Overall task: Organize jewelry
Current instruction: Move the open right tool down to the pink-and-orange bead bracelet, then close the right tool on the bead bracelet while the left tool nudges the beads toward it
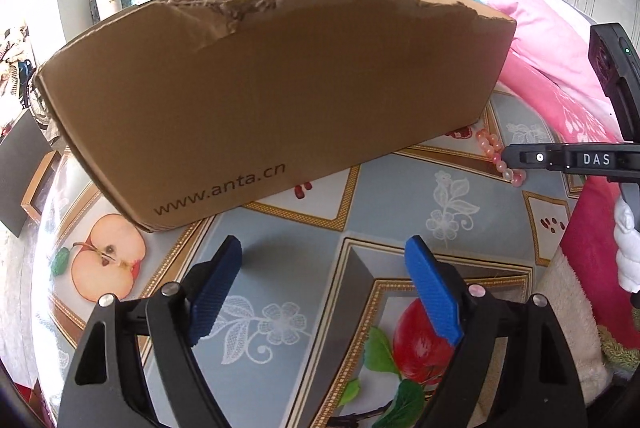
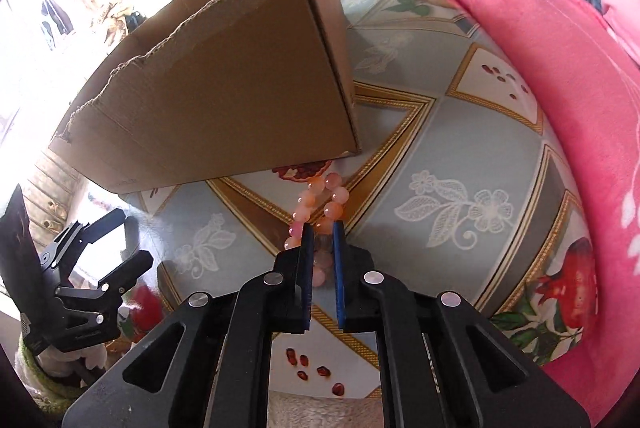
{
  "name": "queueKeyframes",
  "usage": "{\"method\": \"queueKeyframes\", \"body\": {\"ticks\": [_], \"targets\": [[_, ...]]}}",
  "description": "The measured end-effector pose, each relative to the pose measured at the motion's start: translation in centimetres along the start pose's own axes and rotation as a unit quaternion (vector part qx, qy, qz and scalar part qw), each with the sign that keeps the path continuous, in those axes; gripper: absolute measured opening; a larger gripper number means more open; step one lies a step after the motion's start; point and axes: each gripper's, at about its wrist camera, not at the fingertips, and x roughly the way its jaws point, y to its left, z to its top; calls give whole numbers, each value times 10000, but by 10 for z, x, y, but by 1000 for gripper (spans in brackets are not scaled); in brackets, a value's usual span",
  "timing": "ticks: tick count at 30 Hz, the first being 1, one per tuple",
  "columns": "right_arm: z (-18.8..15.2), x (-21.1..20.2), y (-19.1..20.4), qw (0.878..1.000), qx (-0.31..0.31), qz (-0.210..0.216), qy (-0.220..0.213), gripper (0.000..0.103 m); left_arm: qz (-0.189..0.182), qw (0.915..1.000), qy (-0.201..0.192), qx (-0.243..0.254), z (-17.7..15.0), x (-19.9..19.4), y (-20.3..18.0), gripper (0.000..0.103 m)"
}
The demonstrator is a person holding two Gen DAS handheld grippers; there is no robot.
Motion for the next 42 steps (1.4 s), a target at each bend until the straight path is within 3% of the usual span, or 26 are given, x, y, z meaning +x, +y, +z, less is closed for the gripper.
{"method": "queueKeyframes", "body": {"ticks": [10,18,42], "targets": [[-8,13,45,9969,-301,648,339,7,269,9991,51,-332,-4,-5,25,84],[2,29,57,9928,-274,1027,547,7,294,9988,71,-384,-5,-5,31,85],[12,33,53,9945,90,915,504,7,213,9970,-181,-726,-9,-7,24,92]]}}
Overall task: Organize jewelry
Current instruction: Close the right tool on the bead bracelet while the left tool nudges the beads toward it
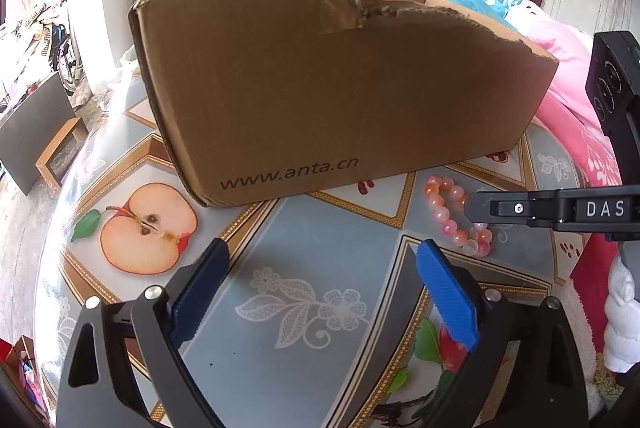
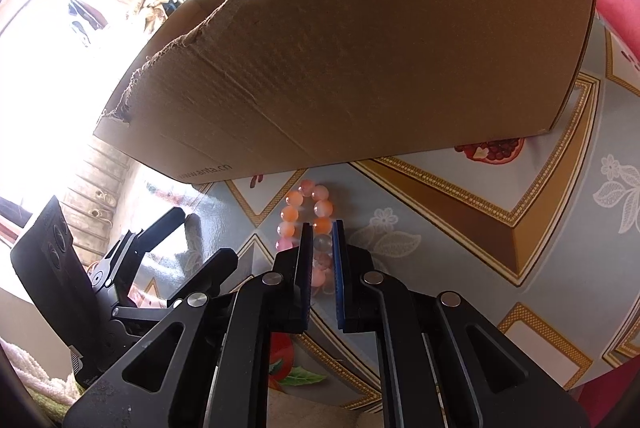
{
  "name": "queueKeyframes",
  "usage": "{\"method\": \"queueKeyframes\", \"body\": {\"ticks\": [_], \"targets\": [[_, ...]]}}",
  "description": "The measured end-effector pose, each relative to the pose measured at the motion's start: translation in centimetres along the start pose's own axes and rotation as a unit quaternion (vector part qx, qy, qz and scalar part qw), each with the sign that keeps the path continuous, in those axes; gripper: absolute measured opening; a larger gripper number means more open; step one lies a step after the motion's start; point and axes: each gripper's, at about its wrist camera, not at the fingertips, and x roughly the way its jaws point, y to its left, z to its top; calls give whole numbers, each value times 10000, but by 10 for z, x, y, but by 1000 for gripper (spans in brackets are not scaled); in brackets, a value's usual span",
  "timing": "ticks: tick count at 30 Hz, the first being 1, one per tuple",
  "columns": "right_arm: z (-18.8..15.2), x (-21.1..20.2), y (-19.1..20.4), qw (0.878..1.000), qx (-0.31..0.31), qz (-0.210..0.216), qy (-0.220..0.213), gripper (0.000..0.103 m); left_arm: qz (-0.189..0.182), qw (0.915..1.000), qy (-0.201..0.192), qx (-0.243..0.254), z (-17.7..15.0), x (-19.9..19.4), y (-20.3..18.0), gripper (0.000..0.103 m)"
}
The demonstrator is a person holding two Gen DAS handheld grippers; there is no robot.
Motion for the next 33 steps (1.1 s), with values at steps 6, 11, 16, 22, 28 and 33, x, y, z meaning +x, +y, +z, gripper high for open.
{"method": "queueKeyframes", "body": {"ticks": [6,11,16,22,28,33], "targets": [[0,-1,2,9997,-3,-216,-93,8,-559,9983,-10,152,6,-6,-8,92],[-2,-1,4,9994,-67,-312,-99,8,-1116,9924,-281,432,15,-16,-25,84],[-4,-1,5,9993,10,-363,-130,8,-1503,9874,-146,472,23,-5,-33,67],[-9,1,6,9994,169,-224,-212,8,-1624,9850,27,580,32,7,-38,54],[-14,-5,-2,9995,178,-65,-250,8,-1457,9873,87,622,32,11,-38,51],[-15,-8,-12,9995,96,16,-285,6,-1228,9901,122,674,28,11,-41,47]]}}
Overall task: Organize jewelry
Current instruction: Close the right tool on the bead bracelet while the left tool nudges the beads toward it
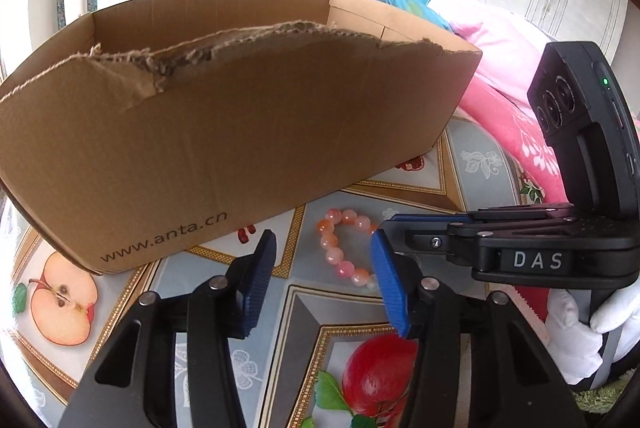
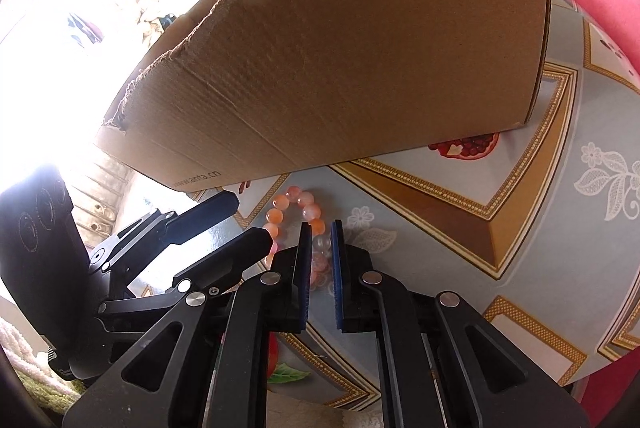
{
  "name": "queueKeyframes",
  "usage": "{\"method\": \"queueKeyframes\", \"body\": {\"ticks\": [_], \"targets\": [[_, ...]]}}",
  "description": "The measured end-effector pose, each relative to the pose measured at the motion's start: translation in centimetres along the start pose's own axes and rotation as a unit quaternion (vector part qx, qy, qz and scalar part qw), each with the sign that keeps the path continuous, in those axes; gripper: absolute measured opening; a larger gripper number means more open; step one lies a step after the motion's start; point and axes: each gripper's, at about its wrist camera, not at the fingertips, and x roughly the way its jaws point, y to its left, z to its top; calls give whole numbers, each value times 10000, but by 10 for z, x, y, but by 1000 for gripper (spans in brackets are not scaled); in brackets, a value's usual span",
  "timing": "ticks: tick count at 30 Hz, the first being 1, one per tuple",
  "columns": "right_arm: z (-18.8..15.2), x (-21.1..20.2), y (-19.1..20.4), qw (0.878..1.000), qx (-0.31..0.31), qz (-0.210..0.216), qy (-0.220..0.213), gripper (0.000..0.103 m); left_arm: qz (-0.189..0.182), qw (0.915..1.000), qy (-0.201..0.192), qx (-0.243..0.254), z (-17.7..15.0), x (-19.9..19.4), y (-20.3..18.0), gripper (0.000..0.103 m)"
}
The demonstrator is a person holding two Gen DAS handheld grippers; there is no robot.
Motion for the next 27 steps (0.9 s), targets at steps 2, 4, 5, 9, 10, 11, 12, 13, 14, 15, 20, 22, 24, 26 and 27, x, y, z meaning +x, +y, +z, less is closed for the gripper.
{"method": "queueKeyframes", "body": {"ticks": [2,4,5,9,10,11,12,13,14,15,20,22,24,26,27], "targets": [[-2,-2,0,10000,-43,25,-14,6,84,10000,5,24,-1,0,-2,47],[-3,-3,0,10000,-81,46,-33,6,194,9998,28,78,-2,0,-5,47],[-3,-3,-2,9999,-106,58,-43,6,238,9997,38,95,-2,0,-6,47],[-5,-1,-3,9997,-169,152,-86,6,382,9992,90,111,-4,0,-9,47],[-7,-1,-5,9996,-162,195,-99,6,425,9990,112,114,-4,0,-9,47],[-7,-1,-6,9995,-153,240,-112,6,463,9988,138,112,-4,0,-9,47],[-8,-1,-8,9994,-154,280,-122,6,492,9986,150,106,-4,1,-9,47],[-8,-1,-9,9993,-169,309,-130,6,503,9986,157,96,-4,1,-9,47],[-8,-1,-10,9992,-191,328,-137,6,527,9984,168,102,-3,2,-10,47],[-8,-1,-11,9991,-219,348,-144,6,588,9980,176,132,-2,3,-11,47],[-9,-2,-18,9984,-301,452,-172,6,771,9961,308,295,3,10,-15,45],[-8,-5,-21,9981,-298,514,-174,6,775,9959,336,315,6,11,-17,44],[-8,-5,-24,9977,-252,596,-178,6,761,9958,409,295,9,14,-18,44],[-9,-4,-29,9973,-199,685,-176,6,842,9946,506,340,10,17,-20,43],[-9,-5,-32,9971,-177,713,-173,6,914,9934,550,411,11,19,-22,42]]}}
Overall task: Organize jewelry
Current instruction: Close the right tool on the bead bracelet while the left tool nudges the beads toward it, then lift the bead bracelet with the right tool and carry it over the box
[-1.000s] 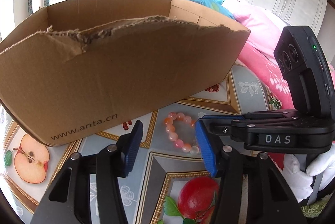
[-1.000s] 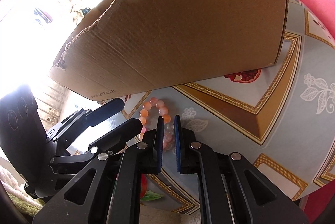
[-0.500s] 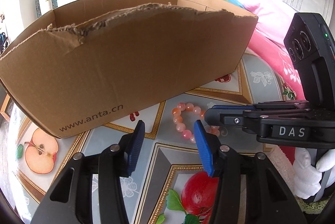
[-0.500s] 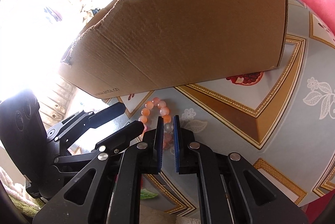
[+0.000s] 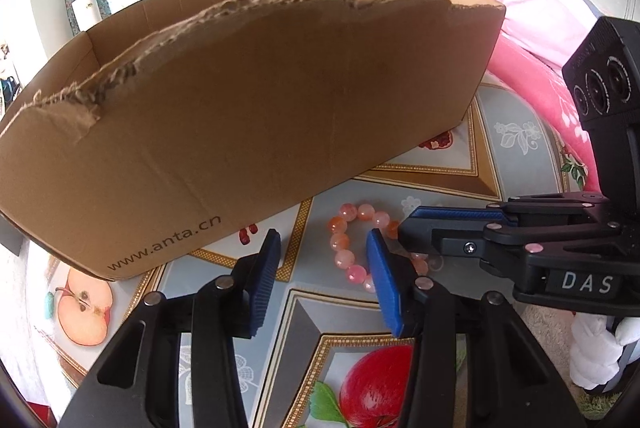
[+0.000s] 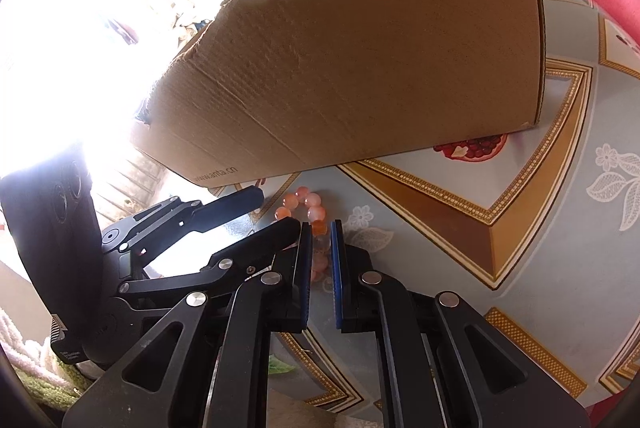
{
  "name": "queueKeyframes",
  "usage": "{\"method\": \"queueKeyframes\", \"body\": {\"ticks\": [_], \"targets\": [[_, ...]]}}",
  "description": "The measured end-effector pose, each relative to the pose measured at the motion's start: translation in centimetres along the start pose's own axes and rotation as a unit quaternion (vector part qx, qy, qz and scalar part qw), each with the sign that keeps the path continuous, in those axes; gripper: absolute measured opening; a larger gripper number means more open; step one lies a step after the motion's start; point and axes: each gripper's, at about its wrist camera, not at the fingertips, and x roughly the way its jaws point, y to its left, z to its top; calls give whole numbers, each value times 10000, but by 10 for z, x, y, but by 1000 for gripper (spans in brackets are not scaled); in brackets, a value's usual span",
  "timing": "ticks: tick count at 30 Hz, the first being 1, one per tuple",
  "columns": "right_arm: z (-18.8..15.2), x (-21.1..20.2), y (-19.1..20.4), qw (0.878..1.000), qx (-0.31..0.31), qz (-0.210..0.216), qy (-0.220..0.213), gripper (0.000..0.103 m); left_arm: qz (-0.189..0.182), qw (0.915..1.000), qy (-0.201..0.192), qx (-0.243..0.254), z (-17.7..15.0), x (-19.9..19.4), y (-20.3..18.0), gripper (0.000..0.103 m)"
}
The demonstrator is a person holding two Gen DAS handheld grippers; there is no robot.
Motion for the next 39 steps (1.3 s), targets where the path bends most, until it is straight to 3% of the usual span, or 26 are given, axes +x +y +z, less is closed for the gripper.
{"method": "queueKeyframes", "body": {"ticks": [10,39], "targets": [[9,-12,-8,9998,-4,123,159,6,252,9993,216,-170,3,-4,-1,26],[12,10,27,9990,-190,-186,359,6,304,9991,138,-252,0,-4,-4,21]]}}
